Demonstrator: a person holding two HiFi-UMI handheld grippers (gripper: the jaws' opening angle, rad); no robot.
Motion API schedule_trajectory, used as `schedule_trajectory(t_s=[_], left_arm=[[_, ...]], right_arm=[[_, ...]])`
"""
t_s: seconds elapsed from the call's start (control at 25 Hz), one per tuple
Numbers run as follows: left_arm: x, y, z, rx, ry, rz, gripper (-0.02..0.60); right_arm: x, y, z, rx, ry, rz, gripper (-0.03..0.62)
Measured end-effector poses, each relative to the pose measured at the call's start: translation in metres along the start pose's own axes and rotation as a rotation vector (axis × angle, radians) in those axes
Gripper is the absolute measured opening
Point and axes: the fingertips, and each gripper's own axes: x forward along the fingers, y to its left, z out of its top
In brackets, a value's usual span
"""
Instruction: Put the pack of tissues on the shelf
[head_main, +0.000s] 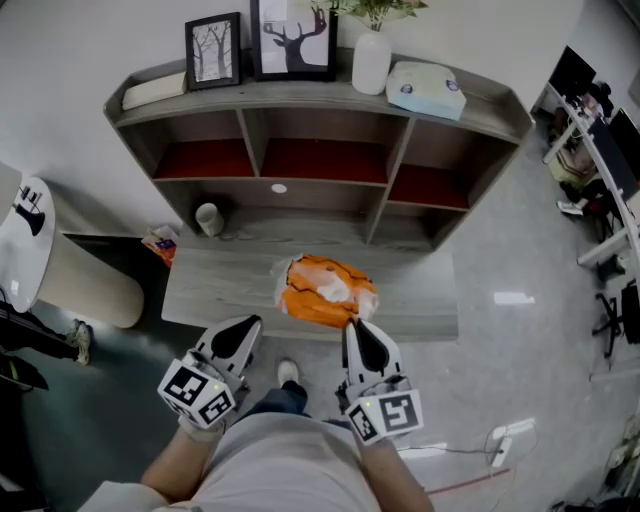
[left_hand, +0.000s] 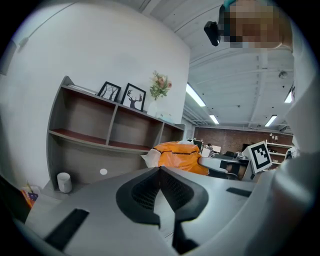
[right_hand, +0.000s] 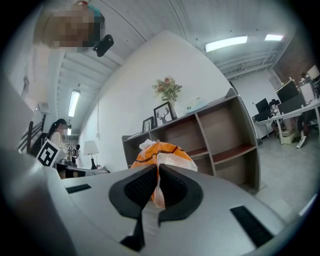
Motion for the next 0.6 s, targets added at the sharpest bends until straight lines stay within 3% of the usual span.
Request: schedule_trajectory(t_s=[0.32,0.6], left_arm=[[0.01,0.082,0.024,0.001,-0.006,-0.026,0.017],[0.013,0.124,0.039,0.004,-0.023,-0.033,0.017]], right_arm=[[0.085,0.021,0.002,-0.017,-0.006,-0.017,0.028],[0.132,0.023,0.009,-0.029,-0.024,-0.039,0.028]])
